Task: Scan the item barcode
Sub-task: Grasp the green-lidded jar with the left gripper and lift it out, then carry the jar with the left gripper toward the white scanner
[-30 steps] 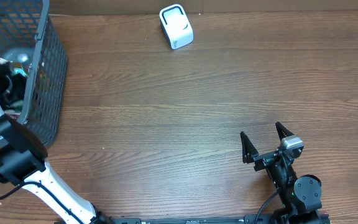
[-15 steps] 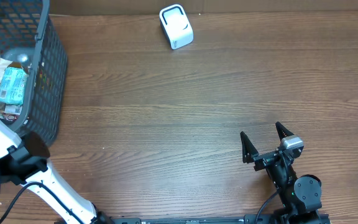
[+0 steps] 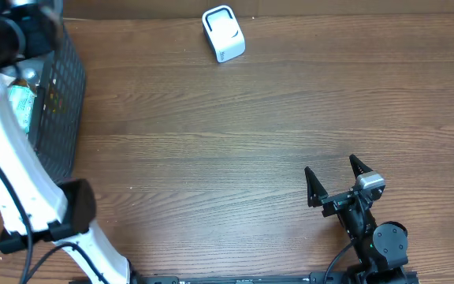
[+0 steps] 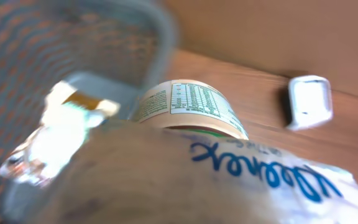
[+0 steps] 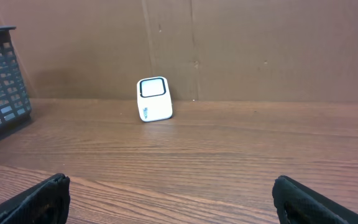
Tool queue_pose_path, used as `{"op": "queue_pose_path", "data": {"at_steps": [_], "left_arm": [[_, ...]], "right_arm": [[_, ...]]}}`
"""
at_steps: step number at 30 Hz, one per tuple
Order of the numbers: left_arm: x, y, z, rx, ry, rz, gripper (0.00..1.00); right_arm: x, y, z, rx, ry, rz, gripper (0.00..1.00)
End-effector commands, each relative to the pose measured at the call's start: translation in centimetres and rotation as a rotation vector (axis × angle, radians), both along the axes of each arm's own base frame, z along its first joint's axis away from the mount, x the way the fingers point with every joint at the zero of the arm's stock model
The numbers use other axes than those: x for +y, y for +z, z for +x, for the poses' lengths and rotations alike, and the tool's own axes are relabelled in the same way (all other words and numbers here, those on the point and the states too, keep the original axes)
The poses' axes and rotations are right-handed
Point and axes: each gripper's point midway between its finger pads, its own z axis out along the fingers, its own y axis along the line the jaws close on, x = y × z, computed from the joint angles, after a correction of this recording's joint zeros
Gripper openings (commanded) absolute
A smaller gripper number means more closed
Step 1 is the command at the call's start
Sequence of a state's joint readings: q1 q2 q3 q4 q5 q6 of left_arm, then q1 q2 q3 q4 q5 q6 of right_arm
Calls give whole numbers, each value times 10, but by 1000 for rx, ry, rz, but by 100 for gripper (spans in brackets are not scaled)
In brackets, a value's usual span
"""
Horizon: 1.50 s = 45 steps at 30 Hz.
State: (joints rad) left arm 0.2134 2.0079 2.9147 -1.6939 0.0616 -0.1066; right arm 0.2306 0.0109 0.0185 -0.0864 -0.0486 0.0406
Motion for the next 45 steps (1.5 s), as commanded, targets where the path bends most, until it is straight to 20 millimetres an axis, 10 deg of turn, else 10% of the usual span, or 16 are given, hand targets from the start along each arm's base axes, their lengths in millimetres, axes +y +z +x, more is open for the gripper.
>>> {"op": "queue_pose_path", "data": {"at_steps": [1, 8, 14, 31, 45], "left_arm": [[-56, 28, -11, -87, -107, -33, 36], [-154, -1, -10, 32, -252, -144, 36], [-217, -65, -23, 267, -191, -197, 33], [-344, -234, -48, 481, -192, -140, 28], [-345, -316, -65, 513, -133, -84, 30]], "right_arm": [[2, -2, 0, -4, 9, -4, 100], [2, -2, 0, -4, 9, -4, 100], [2, -2, 0, -4, 9, -4, 100], [2, -2, 0, -4, 9, -4, 100], [2, -2, 0, -4, 9, -4, 100]]}}
